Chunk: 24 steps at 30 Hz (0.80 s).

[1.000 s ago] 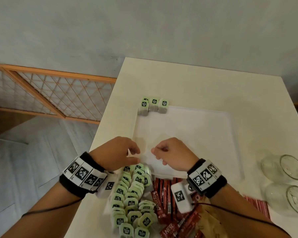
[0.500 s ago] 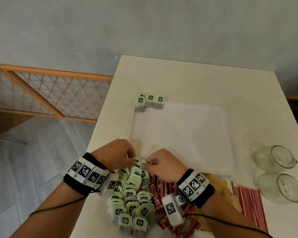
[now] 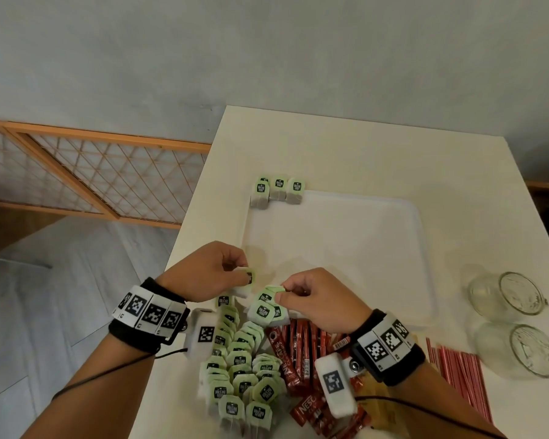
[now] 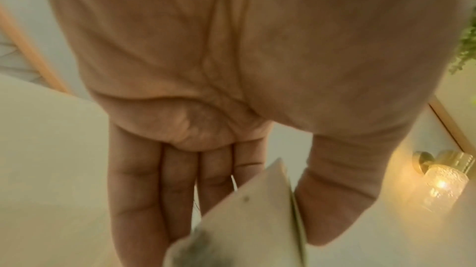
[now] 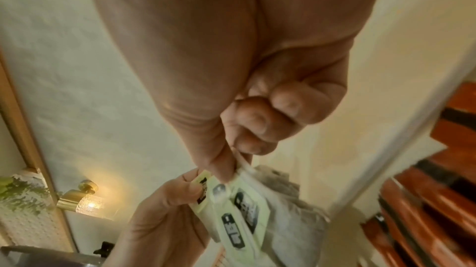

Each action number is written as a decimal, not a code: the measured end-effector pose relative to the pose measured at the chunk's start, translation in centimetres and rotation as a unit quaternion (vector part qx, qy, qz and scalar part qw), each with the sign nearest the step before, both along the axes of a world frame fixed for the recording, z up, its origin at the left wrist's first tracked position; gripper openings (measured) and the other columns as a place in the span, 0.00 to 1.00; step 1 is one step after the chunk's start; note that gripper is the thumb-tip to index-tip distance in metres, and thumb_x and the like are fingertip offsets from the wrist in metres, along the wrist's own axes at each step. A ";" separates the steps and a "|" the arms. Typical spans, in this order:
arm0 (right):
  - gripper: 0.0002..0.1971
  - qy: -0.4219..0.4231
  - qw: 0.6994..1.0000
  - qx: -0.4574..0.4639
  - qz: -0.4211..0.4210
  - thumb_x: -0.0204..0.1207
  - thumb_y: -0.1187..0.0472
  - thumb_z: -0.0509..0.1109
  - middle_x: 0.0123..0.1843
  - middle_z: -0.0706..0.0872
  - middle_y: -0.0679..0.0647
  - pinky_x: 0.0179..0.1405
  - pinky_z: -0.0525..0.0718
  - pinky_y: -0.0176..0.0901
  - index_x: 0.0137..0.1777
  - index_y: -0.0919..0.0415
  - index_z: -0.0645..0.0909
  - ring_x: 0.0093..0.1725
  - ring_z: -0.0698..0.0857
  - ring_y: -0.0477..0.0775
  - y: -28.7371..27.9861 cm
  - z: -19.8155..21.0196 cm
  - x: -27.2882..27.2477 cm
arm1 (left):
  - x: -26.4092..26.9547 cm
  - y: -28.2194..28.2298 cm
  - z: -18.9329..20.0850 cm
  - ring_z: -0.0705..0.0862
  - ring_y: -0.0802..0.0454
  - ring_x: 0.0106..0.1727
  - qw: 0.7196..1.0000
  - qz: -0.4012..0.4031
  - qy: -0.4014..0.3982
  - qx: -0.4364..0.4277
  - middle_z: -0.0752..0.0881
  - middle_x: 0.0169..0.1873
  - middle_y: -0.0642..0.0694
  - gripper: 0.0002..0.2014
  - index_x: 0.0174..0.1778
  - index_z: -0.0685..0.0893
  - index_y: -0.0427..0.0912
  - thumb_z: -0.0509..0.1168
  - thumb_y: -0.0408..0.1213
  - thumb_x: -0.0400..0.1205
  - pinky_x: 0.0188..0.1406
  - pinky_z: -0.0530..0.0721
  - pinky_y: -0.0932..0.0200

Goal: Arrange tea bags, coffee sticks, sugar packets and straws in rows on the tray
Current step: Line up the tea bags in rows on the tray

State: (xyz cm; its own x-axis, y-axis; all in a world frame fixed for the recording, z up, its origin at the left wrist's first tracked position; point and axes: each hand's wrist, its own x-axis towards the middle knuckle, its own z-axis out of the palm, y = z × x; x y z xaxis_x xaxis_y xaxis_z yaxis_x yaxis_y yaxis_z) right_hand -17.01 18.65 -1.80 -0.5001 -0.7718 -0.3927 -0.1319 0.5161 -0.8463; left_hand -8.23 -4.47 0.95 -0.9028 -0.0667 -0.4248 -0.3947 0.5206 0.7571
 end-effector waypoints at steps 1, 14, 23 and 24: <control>0.10 -0.002 1.000 -0.004 -0.003 0.81 0.47 0.73 0.40 0.92 0.54 0.48 0.86 0.58 0.46 0.51 0.91 0.38 0.87 0.59 0.2 0.4 -0.1 | -0.1 0.0 0.0 0.75 0.55 0.29 1.000 0.004 -0.001 0.017 0.83 0.28 0.48 0.10 0.33 0.84 0.42 0.72 0.38 0.79 0.34 0.74 0.59; 0.07 -0.110 0.985 -0.100 -0.086 0.83 0.56 0.73 0.24 0.72 0.46 0.24 0.62 0.40 0.46 0.56 0.91 0.24 0.64 0.48 0.4 2.1 -1.3 | -1.5 3.3 1.2 0.84 0.52 0.30 0.940 0.177 -0.043 0.289 0.83 0.32 0.43 0.08 0.43 0.80 0.39 0.58 0.33 0.86 0.30 0.79 0.59; 0.14 -0.125 0.975 -0.093 -0.160 0.83 0.56 0.74 0.28 0.74 0.55 0.24 0.64 0.42 0.45 0.68 0.87 0.24 0.67 0.50 -0.4 0.6 -1.0 | -1.3 3.7 -0.3 0.87 0.50 0.37 0.976 0.024 -0.033 0.212 0.87 0.40 0.48 0.21 0.60 0.79 0.41 0.80 0.35 0.76 0.36 0.90 0.52; 0.13 -0.128 0.974 -0.094 -0.162 0.83 0.55 0.74 0.30 0.75 0.57 0.24 0.65 0.42 0.44 0.67 0.87 0.24 0.68 0.50 -0.5 0.5 -1.0 | -1.2 3.8 -0.3 0.87 0.48 0.39 0.977 0.019 -0.030 0.210 0.87 0.41 0.46 0.20 0.59 0.80 0.41 0.80 0.34 0.76 0.37 0.91 0.49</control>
